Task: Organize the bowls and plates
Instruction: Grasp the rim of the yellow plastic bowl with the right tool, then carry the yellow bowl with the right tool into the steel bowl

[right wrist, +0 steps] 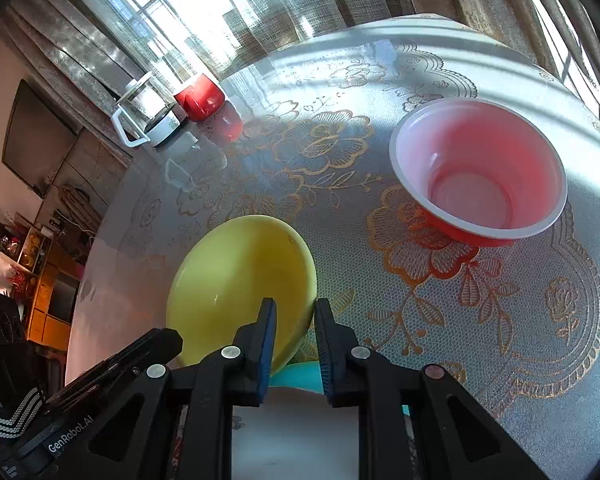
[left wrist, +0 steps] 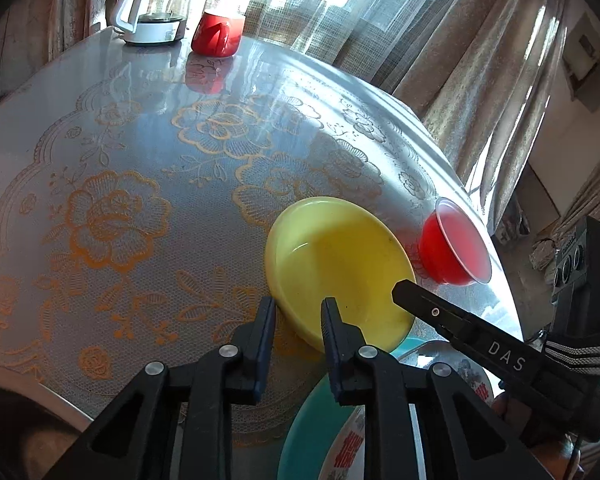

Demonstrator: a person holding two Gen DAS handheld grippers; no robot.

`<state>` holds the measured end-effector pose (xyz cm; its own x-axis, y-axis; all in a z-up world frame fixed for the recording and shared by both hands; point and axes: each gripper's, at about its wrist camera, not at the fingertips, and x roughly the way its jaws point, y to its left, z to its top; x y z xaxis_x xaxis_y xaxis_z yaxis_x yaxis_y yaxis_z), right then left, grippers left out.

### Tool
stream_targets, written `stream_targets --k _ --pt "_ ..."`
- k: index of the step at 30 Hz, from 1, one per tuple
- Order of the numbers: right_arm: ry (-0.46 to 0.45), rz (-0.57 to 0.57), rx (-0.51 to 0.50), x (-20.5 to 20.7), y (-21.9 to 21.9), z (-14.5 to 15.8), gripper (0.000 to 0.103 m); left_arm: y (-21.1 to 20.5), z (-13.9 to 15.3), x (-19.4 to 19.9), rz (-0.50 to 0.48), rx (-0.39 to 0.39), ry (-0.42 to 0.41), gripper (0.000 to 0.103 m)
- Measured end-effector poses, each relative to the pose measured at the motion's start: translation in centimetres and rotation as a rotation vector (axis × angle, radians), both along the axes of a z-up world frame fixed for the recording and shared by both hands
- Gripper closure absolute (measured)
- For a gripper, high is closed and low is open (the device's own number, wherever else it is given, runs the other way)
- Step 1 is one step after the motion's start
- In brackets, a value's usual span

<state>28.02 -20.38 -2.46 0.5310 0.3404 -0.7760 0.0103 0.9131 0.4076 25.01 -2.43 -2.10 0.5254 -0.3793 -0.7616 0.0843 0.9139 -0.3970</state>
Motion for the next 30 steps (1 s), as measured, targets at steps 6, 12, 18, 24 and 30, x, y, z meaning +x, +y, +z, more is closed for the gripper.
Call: stream_targets --k 6,12,18,24,30 --pt "-0.06 0.015 0.006 -0.5 0.4 1.4 0.088 0.9 1.9 -1.0 0.008 -0.006 -0.066 0.081" --pt "-0.121 0.046 -0.029 -1.8 1.9 3.4 0.088 1.6 4.3 -3.1 0.013 0.034 -0.16 0.081" --pt "-0.175 0.078 0.008 -4.1 2.8 5.1 0.088 2.9 5.9 -6.6 0.004 0.042 -0.224 0.081" --pt "-0.223 0.127 0.037 -7.0 4.3 6.3 0.088 5.3 6.4 -10.3 0.02 -0.001 -0.245 0.081" --pt "-0.234 0.178 0.063 -9.4 6.5 6.1 0.088 7.5 6.6 -13.5 0.05 -0.006 -0.265 0.081"
